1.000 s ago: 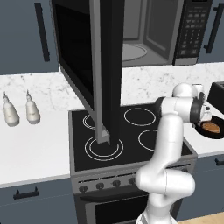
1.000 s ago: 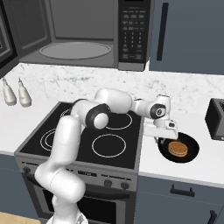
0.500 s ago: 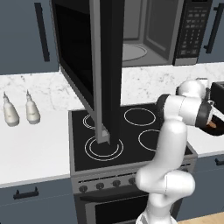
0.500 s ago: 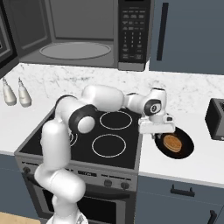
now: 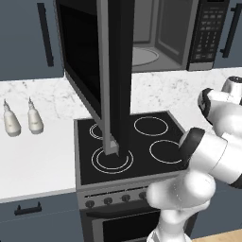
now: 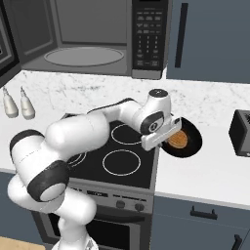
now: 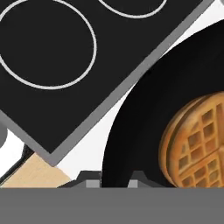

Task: Open the microwave, place the bowl with waffle inside the microwave, then close the microwave door and turn it on.

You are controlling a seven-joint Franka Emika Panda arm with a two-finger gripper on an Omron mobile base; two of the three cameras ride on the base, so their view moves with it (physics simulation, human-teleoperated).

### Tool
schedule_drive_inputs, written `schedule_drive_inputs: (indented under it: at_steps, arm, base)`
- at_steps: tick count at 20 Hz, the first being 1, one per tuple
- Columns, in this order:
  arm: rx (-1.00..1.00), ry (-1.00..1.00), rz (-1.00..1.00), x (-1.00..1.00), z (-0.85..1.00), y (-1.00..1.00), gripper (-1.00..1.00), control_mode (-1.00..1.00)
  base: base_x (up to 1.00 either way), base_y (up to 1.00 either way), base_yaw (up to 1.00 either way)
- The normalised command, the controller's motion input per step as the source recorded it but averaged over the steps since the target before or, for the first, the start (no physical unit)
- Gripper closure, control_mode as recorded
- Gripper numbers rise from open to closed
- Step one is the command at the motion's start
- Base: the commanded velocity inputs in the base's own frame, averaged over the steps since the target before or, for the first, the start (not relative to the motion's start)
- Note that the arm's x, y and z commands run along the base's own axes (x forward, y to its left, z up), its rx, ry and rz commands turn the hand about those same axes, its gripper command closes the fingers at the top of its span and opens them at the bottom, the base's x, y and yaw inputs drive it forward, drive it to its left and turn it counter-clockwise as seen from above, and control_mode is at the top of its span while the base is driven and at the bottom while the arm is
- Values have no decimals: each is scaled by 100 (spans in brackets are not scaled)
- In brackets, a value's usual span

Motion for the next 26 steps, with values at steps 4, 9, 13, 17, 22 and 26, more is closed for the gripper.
schedule_drive_inputs:
  at_steps: [4,9,13,17,22,26]
  arm:
    - [1,-4,79,-26,22,37,100,-100]
    - [-3,0,67,-3,-1,62,100,-100]
    - [0,0,0,0,0,1,100,-100]
    - [0,3,6,-16,74,29,100,-100]
    - [0,-1,14,-33,100,48,100,-100]
    - [-1,-21,17,-28,100,58,100,-100]
  base:
    - [0,0,0]
    - [0,0,0]
    - [0,0,0]
    - [0,0,0]
    - [0,0,0]
    - [0,0,0]
